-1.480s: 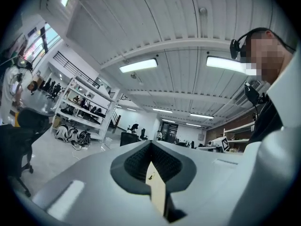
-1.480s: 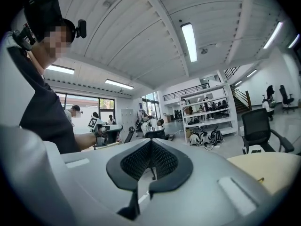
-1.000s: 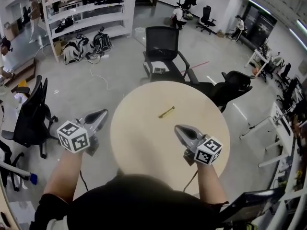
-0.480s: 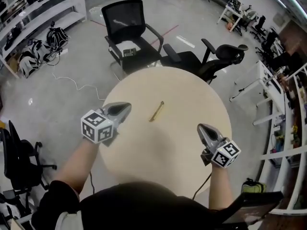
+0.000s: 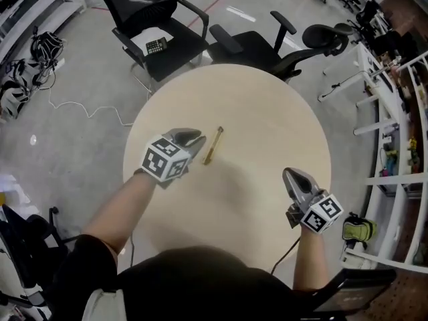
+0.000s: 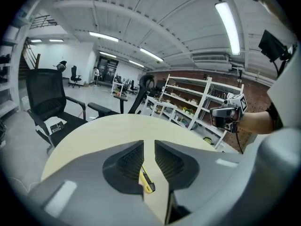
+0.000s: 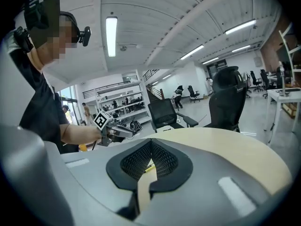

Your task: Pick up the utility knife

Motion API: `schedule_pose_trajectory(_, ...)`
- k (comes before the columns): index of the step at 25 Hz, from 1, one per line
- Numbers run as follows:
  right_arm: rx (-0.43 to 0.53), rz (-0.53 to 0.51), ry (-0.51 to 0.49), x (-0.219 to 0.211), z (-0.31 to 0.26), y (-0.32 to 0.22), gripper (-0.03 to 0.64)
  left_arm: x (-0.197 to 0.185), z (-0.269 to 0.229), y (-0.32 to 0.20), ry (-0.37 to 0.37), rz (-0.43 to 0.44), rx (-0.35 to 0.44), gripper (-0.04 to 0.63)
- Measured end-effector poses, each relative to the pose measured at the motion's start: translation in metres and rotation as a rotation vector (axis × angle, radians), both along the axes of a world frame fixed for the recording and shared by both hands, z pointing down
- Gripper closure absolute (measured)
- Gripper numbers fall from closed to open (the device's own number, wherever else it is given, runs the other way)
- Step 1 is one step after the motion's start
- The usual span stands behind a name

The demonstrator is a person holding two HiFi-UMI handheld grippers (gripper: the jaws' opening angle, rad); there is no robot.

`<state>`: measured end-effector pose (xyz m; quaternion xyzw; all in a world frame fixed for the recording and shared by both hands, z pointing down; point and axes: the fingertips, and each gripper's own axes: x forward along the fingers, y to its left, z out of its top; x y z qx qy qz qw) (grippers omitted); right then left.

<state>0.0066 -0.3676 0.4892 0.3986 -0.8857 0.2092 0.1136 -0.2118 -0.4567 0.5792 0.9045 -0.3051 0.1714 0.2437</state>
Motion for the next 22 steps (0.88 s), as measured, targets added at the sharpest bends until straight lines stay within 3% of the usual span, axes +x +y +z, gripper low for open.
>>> schedule_pose_trajectory(11,-0.071,0.081,-0.017,0.030,0.052,-0.038,0.603,0.053,0.111,-0.048,-0.213,0.108,-0.148,0.473)
schedule_pose_trajectory(22,-0.131,0.115,-0.025,0.042,0.090,-0.048,0.603,0.082,0.164,-0.059,-0.368,0.192,-0.154,0.380)
